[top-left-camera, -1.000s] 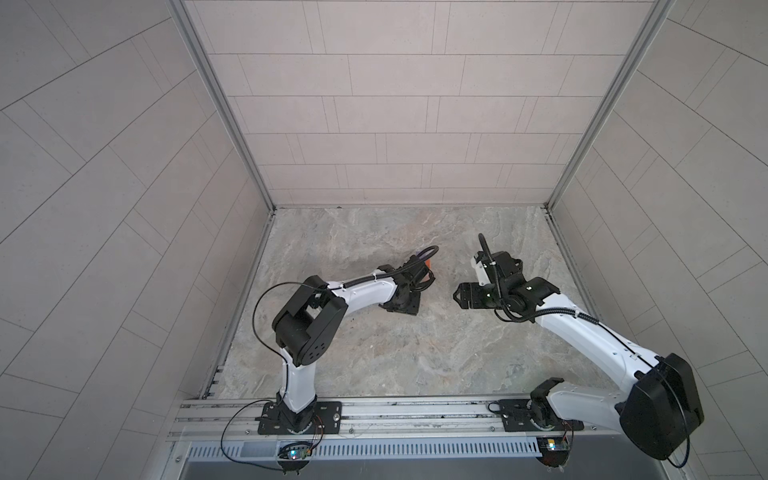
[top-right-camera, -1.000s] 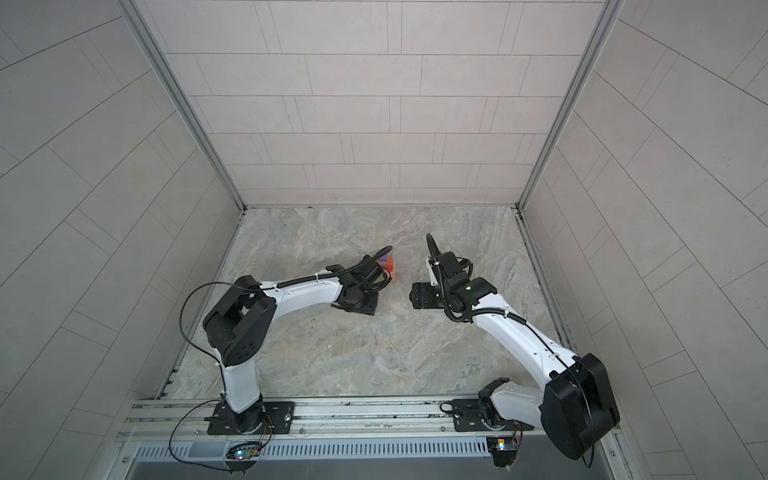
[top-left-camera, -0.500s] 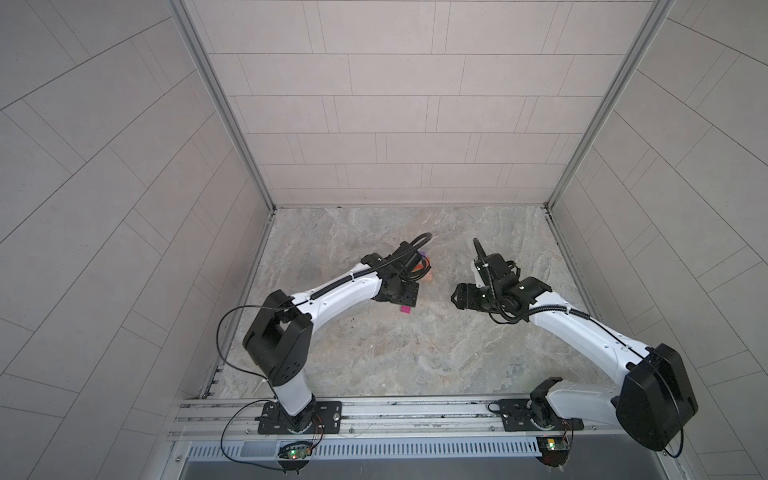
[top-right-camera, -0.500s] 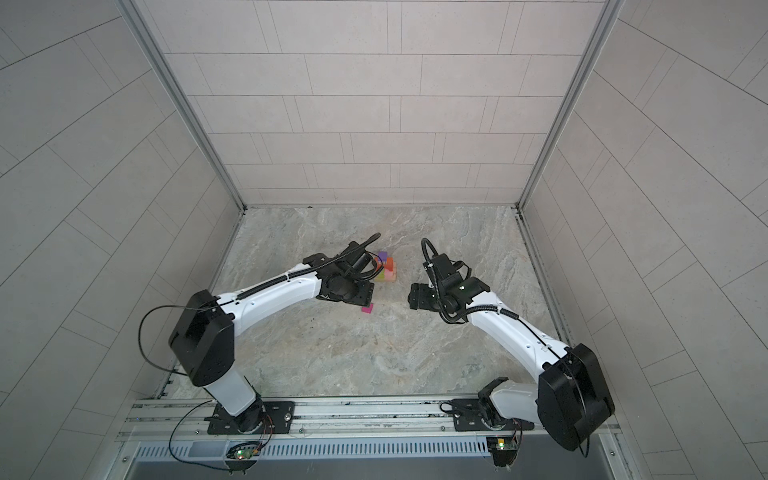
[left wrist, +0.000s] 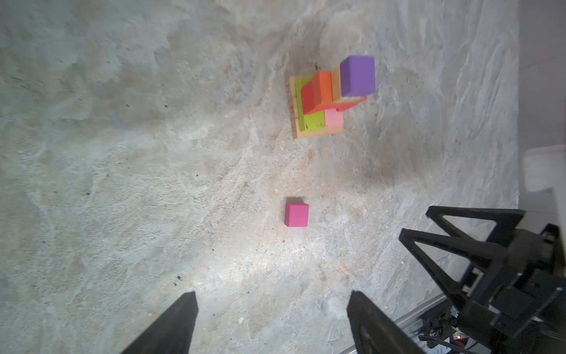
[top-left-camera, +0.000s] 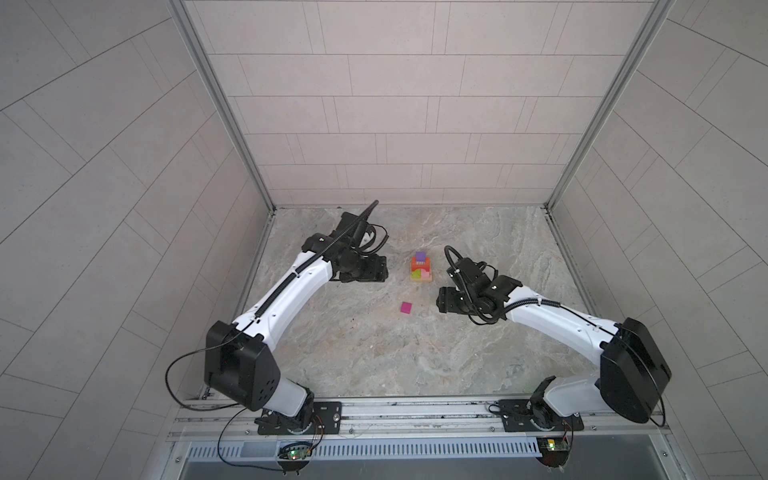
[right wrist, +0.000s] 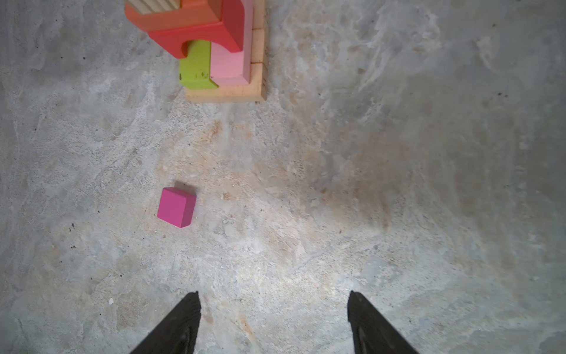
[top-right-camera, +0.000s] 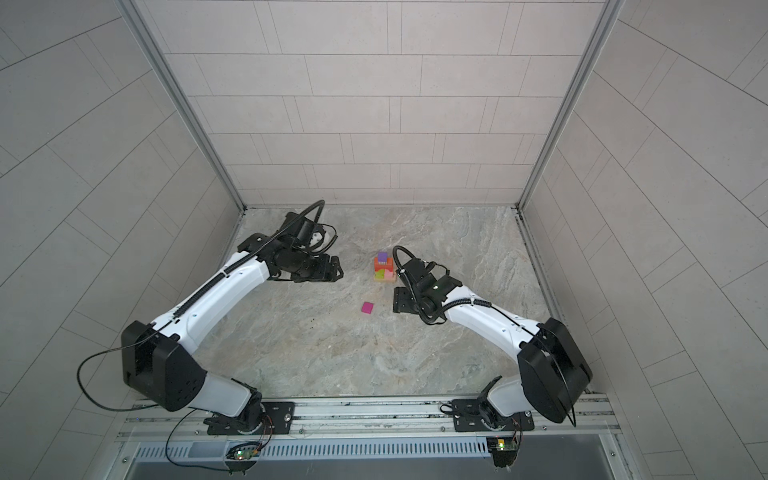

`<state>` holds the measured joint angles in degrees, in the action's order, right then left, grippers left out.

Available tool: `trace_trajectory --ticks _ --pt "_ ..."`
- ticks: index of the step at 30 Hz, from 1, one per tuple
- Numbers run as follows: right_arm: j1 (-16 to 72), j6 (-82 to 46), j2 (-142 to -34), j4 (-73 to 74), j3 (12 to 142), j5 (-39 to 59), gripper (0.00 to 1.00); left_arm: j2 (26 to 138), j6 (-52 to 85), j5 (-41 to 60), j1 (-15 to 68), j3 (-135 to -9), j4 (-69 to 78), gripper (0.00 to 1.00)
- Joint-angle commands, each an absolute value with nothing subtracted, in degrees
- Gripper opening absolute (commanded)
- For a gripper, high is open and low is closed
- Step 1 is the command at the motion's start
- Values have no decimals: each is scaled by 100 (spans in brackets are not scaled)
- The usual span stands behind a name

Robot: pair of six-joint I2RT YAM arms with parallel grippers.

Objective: Build the wood block tower
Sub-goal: 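Move the right gripper down to the magenta cube while the left gripper draws back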

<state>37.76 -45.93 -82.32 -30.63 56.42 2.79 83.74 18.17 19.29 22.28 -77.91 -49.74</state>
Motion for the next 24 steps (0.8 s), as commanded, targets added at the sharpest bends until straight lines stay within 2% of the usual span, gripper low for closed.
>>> trace_trajectory --ticks 1,8,9,11,24 --pt "3991 -4874 -8491 -3157 5914 -29 75 7962 1418 2311 2122 -7590 -4710 86" --pt "4498 -5212 -9139 -3214 6462 -438 73 7428 1572 2536 1735 -6780 -3586 87" --pt "4549 -5257 -9243 -3209 6528 -489 73 7364 1629 2495 1702 -6667 -3469 91" --pt "4612 -5336 -9436 -3165 6641 -520 72 7280 1693 2559 1657 -6477 -3281 92" --pt "4935 -5524 -10633 -3256 7583 -584 66 7225 1741 2838 1444 -6265 -3129 93"
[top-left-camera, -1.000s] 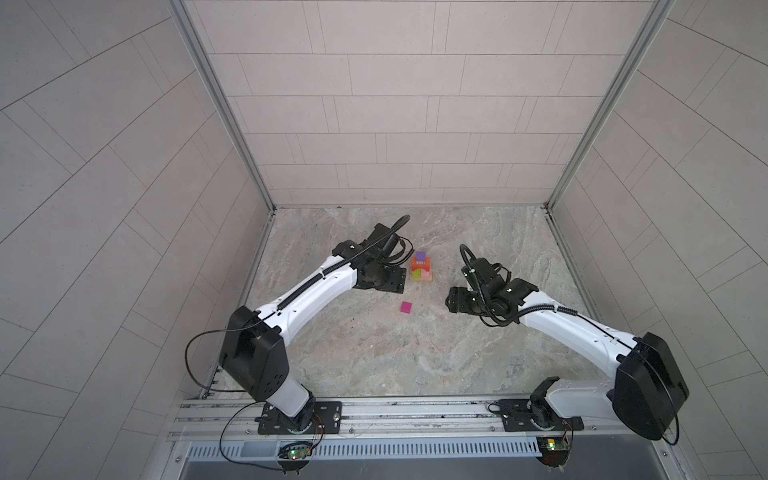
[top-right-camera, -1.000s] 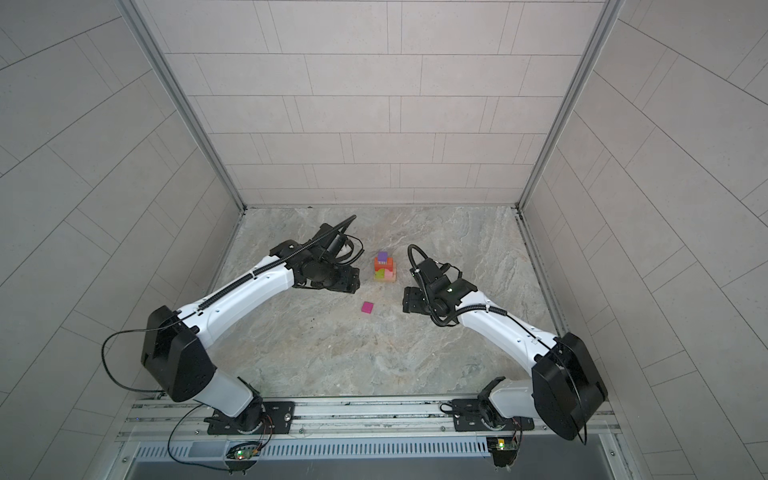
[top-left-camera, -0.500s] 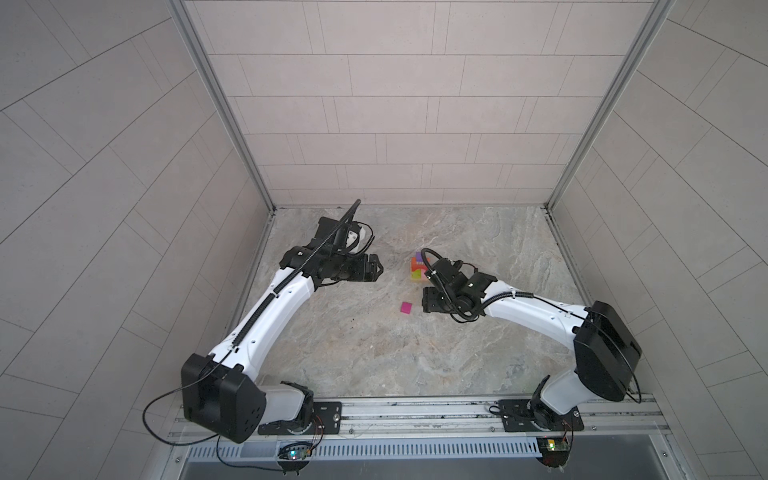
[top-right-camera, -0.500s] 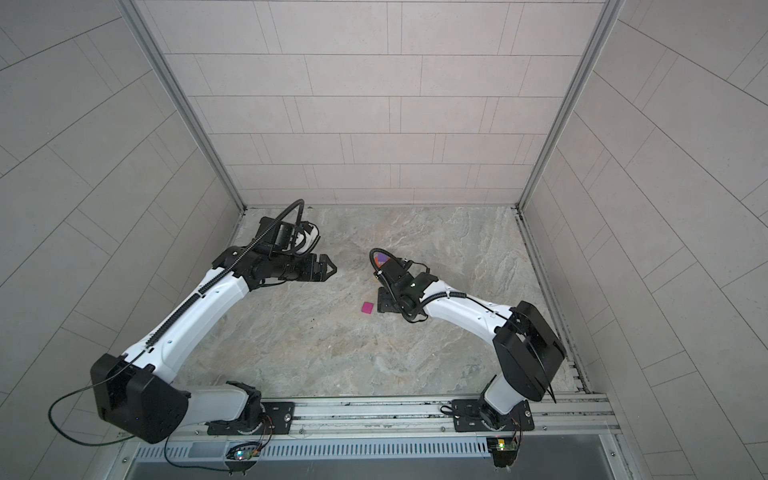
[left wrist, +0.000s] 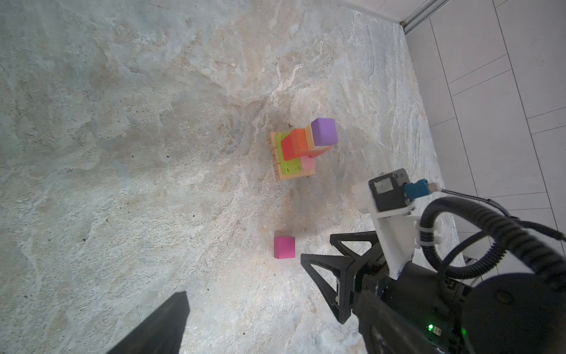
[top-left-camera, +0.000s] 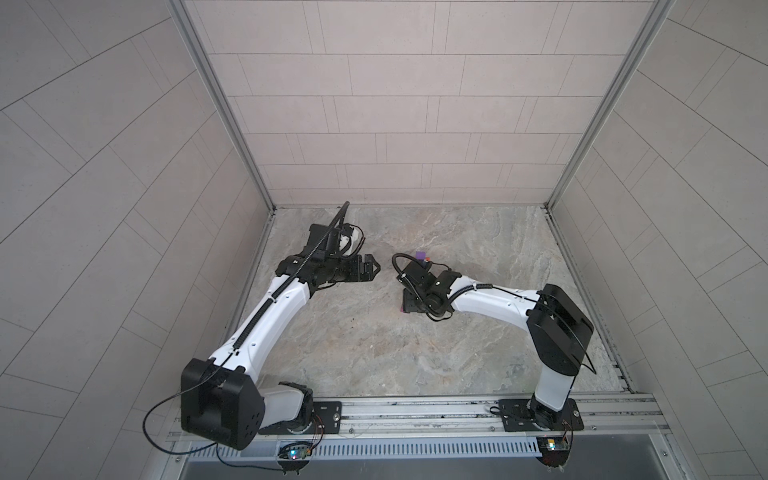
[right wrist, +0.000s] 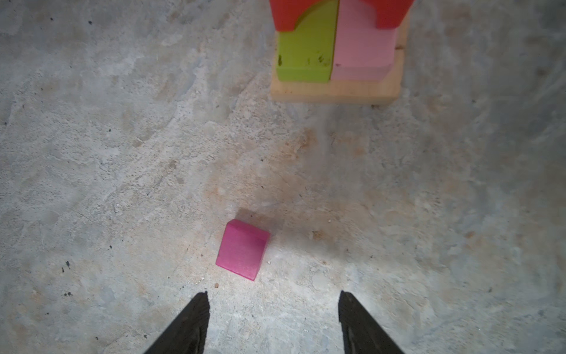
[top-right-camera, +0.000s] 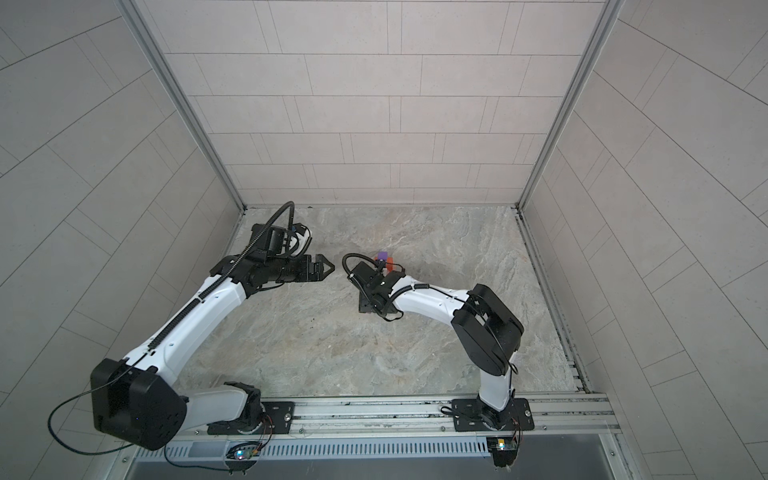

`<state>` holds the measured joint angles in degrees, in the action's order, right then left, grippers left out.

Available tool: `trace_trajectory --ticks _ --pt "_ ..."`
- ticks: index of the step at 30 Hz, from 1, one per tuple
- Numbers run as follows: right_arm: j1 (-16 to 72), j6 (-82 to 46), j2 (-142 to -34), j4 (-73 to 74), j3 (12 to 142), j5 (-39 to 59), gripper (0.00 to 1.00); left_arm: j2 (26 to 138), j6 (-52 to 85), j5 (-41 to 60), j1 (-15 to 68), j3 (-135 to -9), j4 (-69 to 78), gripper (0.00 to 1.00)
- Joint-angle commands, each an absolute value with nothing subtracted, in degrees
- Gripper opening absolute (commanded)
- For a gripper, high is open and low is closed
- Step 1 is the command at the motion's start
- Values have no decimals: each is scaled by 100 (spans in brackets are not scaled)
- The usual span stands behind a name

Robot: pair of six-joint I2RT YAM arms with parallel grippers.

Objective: Build the wood block tower
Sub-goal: 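Move the right gripper down to the magenta cube while the left gripper draws back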

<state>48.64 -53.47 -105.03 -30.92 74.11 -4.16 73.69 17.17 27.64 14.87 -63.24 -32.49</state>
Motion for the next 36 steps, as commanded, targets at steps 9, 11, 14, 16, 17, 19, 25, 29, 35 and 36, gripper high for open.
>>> trace_trajectory --ticks 9,11,14,16,17,19,25,29,35,36 --pt "5045 -5612 -11067 -3235 7837 -568 59 7167 1688 2622 1435 -6264 -3193 93" --pt "5045 -5625 -11166 -3212 7874 -526 57 7146 1687 2620 1433 -6258 -3190 93" --pt "5055 -5602 -11284 -3206 7951 -475 56 7145 1657 2527 1437 -6258 -3198 93" --pt "5056 -5584 -11354 -3225 8002 -452 54 7146 1649 2479 1438 -6274 -3233 93" --pt "5062 -5584 -11372 -3219 8007 -450 53 7146 1647 2479 1435 -6271 -3234 93" --pt "5058 -5581 -11409 -3187 8016 -418 51 7143 1647 2487 1433 -6267 -3232 93" --pt "5064 -5524 -11601 -3249 8182 -308 48 7137 1628 2393 1438 -6279 -3267 93" --pt "5065 -5494 -11645 -3289 8242 -357 45 7132 1625 2391 1436 -6275 -3275 93" --pt "5063 -5431 -11672 -3399 8331 -423 44 7145 1627 2399 1433 -6283 -3274 93" --pt "5068 -5419 -11687 -3422 8353 -435 43 7143 1628 2399 1438 -6277 -3278 93"
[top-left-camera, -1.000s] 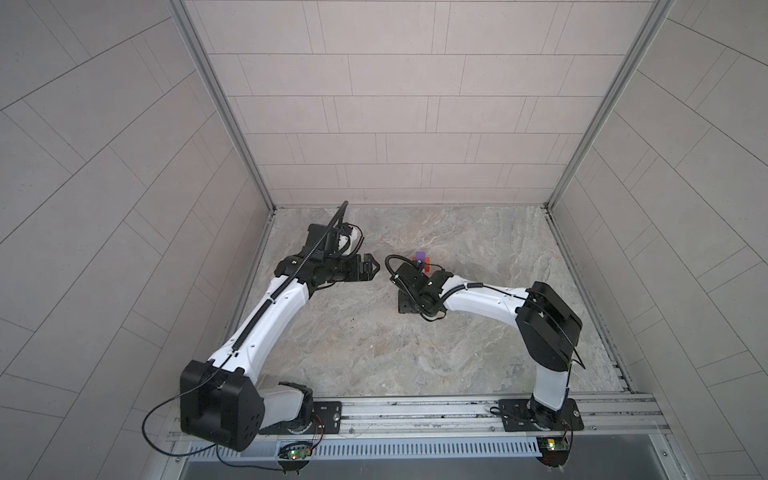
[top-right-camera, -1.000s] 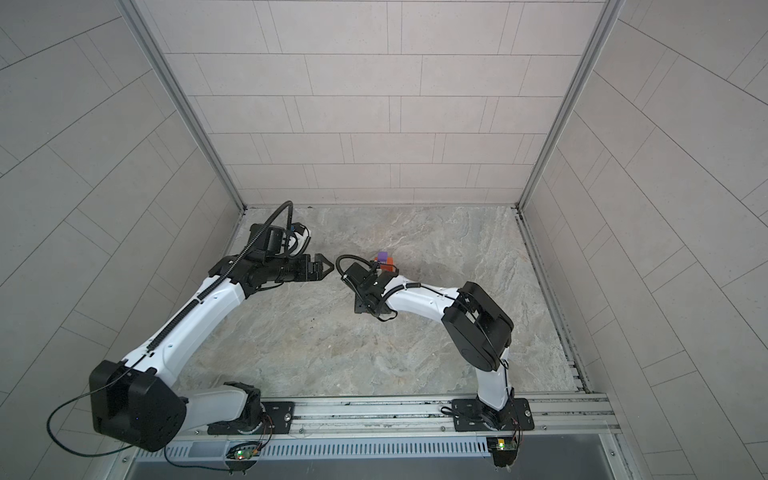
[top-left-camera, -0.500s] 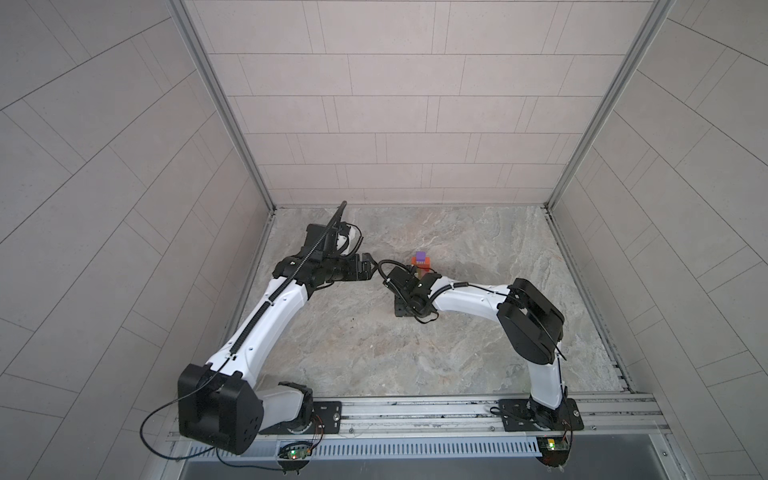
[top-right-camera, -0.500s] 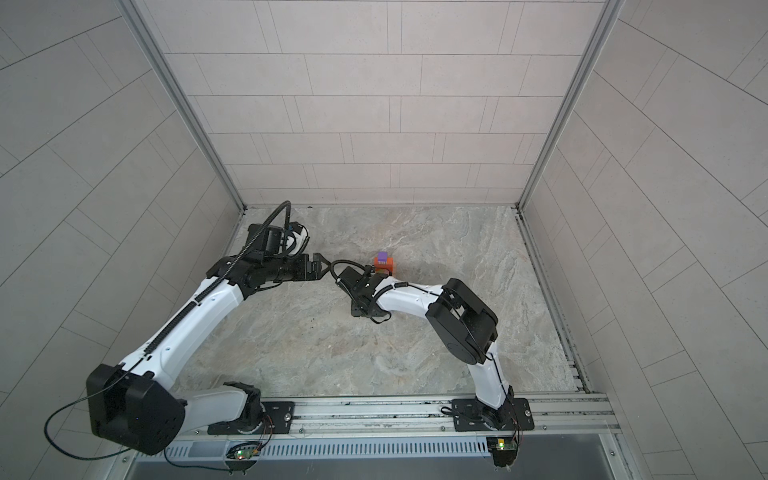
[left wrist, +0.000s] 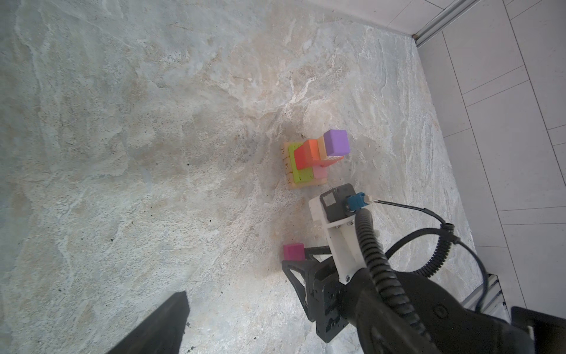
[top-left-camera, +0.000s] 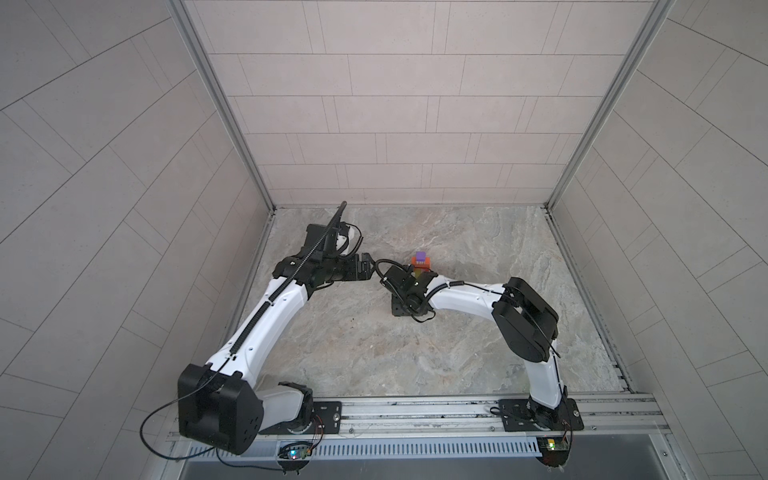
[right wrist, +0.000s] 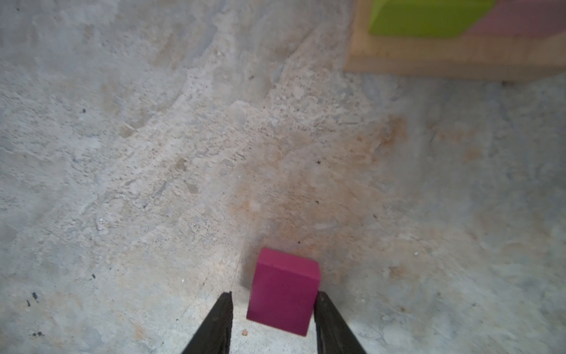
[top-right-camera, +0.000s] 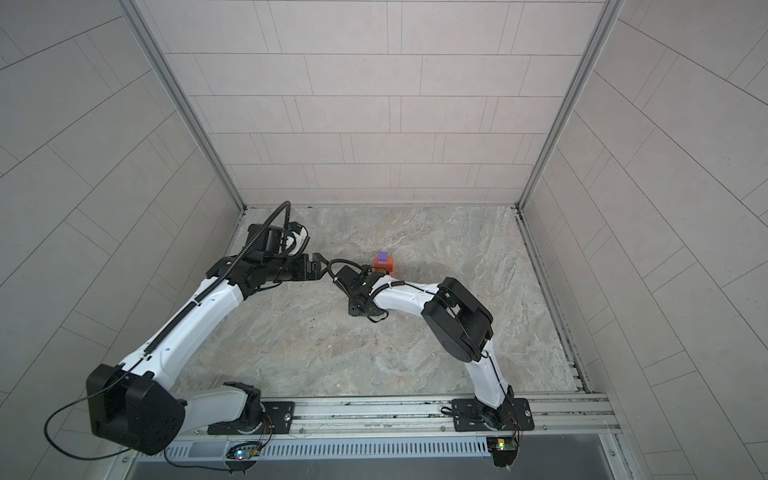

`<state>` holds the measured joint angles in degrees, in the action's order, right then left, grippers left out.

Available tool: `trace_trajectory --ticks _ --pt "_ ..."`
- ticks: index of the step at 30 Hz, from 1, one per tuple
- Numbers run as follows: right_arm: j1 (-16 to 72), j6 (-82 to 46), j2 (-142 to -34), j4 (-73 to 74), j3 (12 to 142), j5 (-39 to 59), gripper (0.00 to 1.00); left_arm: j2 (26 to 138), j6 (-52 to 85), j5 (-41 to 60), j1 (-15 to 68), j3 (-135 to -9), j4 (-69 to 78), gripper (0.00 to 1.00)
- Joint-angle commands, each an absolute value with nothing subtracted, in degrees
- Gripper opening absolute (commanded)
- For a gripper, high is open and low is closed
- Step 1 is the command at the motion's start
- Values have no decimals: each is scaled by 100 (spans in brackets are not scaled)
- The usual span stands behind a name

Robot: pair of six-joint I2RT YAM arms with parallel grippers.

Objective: Build the wood block tower
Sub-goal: 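Move the right gripper down to the magenta cube while the left gripper draws back, then close the right gripper on the magenta cube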

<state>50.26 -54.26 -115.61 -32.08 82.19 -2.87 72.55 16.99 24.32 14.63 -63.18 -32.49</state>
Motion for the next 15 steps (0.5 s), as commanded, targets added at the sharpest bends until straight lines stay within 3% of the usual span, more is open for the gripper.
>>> trace_trajectory --ticks 1,15 --pt "5063 -5401 -11704 -3443 8371 -447 41 7145 1631 2399 1434 -6284 -3282 93" --pt "5070 -5274 -11828 -3634 8508 -498 38 7146 1635 2390 1433 -6284 -3287 93"
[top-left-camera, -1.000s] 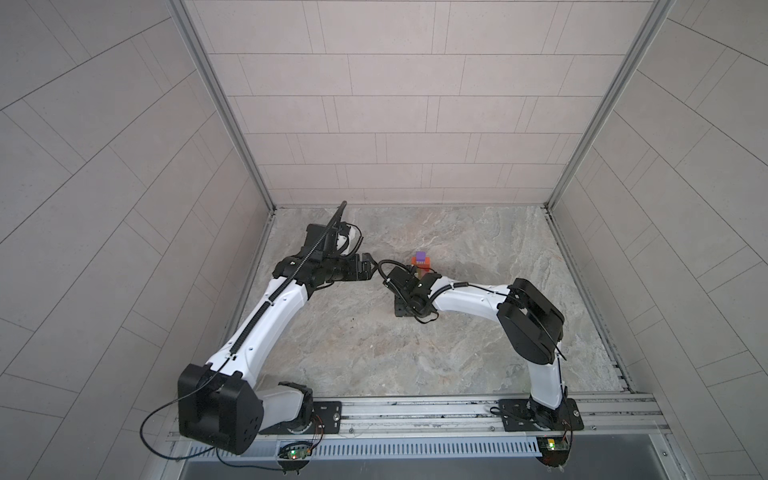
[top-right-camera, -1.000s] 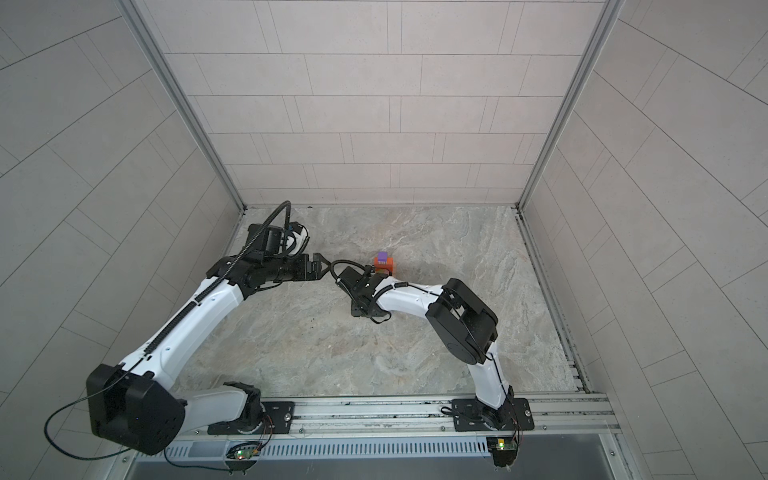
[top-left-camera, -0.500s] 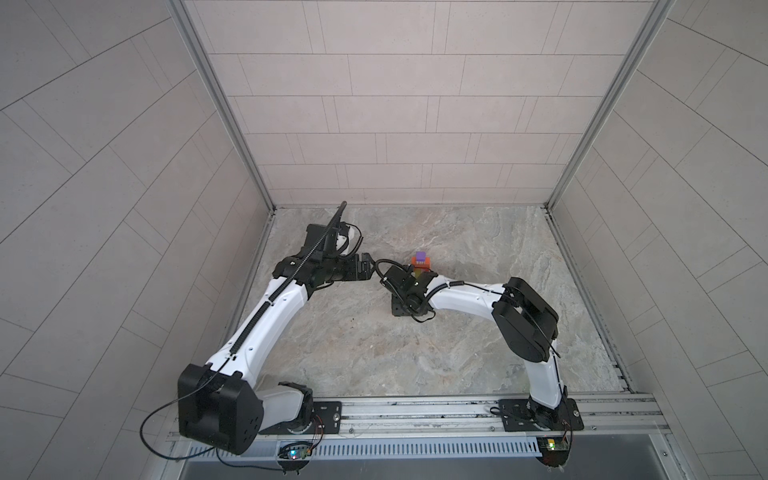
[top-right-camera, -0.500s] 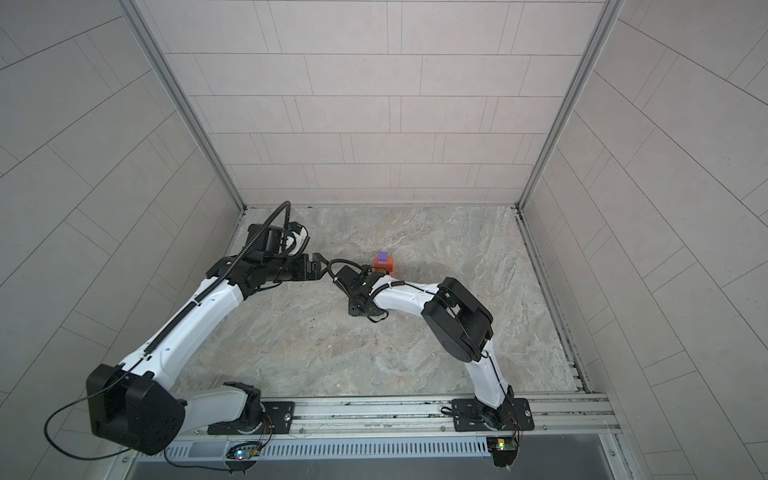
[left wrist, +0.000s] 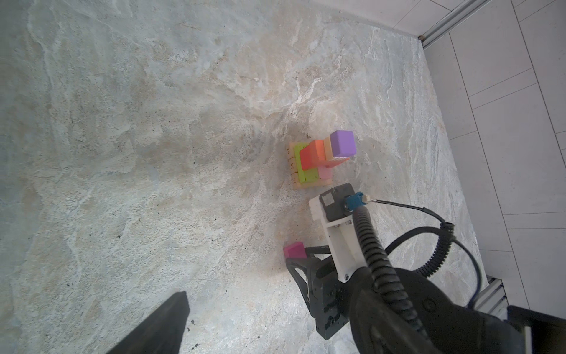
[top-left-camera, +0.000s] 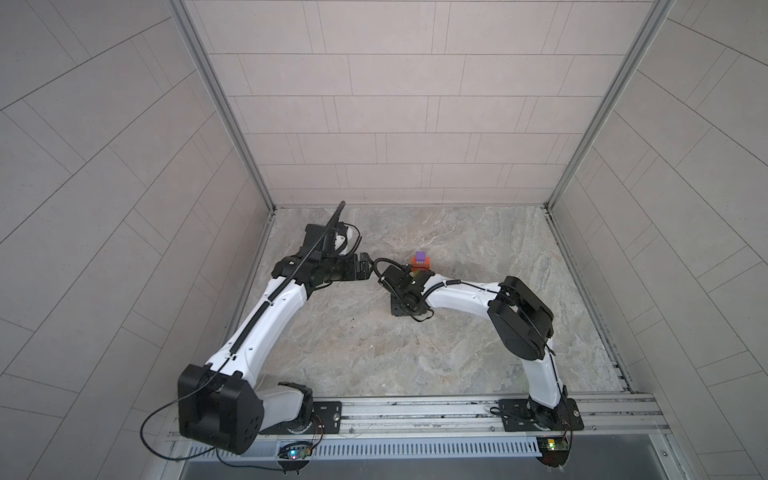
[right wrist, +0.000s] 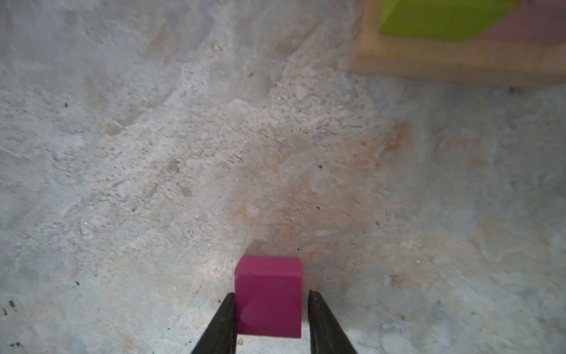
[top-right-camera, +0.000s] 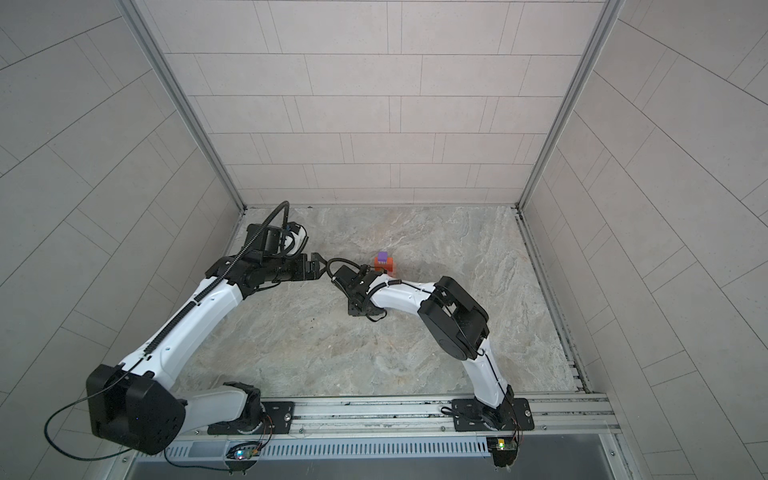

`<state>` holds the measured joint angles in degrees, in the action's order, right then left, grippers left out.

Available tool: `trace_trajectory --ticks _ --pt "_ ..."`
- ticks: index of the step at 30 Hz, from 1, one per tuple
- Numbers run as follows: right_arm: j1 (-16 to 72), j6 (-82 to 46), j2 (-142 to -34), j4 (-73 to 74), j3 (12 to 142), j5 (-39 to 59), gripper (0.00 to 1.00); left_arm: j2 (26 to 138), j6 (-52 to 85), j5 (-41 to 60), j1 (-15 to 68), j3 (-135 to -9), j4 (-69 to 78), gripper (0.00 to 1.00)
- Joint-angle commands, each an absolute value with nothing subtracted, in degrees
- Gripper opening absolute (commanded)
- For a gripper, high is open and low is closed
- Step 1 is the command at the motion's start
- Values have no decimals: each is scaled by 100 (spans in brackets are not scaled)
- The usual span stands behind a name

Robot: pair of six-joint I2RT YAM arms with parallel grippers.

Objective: Build the wood block tower
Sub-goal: 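Close the right gripper on the magenta cube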

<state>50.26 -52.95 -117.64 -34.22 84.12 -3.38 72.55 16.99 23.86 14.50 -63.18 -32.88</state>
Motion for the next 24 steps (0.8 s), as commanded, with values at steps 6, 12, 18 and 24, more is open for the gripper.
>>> trace_trajectory --ticks 6,12,18,24 --pt "5078 -5264 -11821 -3662 8525 -548 37 7146 1635 2386 1433 -6276 -3295 93" --pt "5071 -5186 -11821 -3726 8622 -608 37 7149 1635 2386 1438 -6277 -3302 93" --pt "5074 -5183 -11856 -3726 8640 -592 36 7154 1635 2393 1436 -6275 -3312 93" --pt "5079 -5177 -11900 -3742 8650 -571 36 7153 1626 2391 1433 -6275 -3322 93"
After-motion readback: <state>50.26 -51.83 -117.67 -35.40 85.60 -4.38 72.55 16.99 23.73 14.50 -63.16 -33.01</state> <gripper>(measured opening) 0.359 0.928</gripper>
